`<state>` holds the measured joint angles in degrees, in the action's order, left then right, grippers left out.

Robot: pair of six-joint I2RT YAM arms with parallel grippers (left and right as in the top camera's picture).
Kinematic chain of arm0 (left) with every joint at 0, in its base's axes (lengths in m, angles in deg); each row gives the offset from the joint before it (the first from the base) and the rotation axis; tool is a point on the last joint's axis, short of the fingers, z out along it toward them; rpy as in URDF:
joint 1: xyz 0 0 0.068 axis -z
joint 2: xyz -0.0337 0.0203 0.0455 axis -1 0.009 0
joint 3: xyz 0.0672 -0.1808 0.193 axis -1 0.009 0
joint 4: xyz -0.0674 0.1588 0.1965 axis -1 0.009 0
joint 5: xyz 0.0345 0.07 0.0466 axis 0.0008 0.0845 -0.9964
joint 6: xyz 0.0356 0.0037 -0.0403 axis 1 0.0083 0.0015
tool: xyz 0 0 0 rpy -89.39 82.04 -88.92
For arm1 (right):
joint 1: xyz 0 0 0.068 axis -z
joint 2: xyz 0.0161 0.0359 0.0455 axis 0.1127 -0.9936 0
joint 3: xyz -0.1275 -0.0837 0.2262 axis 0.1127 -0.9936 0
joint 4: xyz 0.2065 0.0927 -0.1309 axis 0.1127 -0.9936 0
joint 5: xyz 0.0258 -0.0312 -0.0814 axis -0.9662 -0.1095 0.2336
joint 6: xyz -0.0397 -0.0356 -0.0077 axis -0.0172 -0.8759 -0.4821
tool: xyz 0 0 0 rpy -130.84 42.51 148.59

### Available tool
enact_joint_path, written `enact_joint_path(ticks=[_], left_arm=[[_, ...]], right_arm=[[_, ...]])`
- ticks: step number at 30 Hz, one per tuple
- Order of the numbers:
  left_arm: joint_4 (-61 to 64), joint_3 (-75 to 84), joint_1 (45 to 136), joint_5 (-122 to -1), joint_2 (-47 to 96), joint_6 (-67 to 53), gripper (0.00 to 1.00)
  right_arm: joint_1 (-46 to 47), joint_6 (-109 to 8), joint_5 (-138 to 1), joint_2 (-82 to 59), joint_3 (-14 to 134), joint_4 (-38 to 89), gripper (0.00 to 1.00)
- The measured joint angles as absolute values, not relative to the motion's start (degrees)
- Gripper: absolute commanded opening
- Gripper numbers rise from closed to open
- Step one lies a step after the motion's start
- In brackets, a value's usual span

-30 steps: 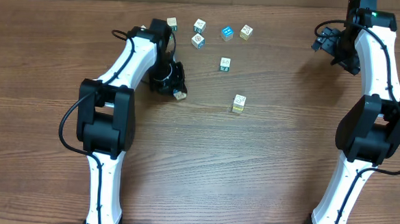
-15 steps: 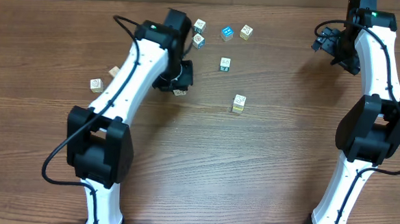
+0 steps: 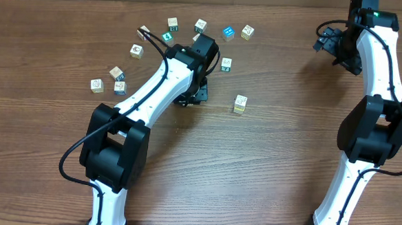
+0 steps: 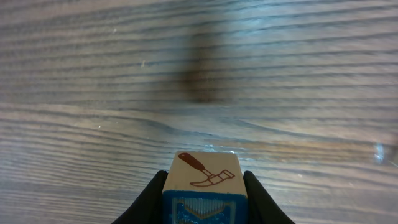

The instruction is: Form a tower

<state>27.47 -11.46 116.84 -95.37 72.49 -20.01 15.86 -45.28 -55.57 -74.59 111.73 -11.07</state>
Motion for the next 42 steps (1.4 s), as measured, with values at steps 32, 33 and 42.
enact_joint_path(ticks=[32,33,42], left_arm=[[19.1,-6.6,116.8,-95.8,72.6,-18.6,0.22],[19.1,-6.6,116.8,-95.8,72.6,-18.2,0.22],[18.2,-6.6,116.8,-96.0,73.8,-14.5,0.25]], right_arm=[[15.9,-45.3,-55.6,-74.6,111.7,-11.1,1.0],[15.9,-45.3,-55.6,-74.6,111.7,-11.1,1.0],[15.9,-45.3,-55.6,-74.6,111.7,-11.0,1.0]])
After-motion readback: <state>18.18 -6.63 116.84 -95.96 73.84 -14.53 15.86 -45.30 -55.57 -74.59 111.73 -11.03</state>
